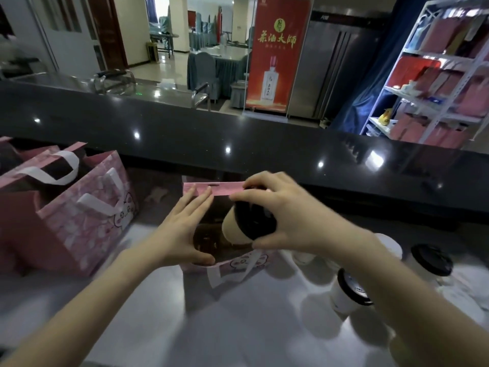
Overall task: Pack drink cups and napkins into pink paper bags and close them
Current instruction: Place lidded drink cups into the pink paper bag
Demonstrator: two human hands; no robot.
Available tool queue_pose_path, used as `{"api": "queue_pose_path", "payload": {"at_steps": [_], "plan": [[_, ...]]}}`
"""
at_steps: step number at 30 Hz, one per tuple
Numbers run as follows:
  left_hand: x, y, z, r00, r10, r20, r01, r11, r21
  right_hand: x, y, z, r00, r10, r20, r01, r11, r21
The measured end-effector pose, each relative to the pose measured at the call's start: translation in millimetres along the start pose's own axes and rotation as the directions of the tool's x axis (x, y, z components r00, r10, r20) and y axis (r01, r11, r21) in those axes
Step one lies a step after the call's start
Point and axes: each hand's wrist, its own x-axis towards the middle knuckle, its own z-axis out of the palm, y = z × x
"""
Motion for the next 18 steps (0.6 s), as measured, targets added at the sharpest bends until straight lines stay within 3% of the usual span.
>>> {"api": "queue_pose_path", "payload": {"at_steps": [6, 14, 18], "plan": [[-3.9, -2.4, -7.2, 0.998, 0.014, -0.064, -0.020, 0.996, -0.091, 46.5, 3.8, 85.9, 0.992, -0.011, 0.127, 0.030, 0.989, -0.147], [-0.5, -11.9, -34.6, 0.986, 0.166, 0.007, -0.160, 0.936, 0.313, 33.8, 10.6, 131.1, 0.987, -0.057, 0.151, 0.083, 0.981, -0.174], [-0.4, -12.6, -33.3, 0.985, 0.158, 0.066, -0.172, 0.925, 0.339, 22.3, 9.4, 137.4, 0.975, -0.054, 0.216, 0.088, 0.985, -0.151]]}}
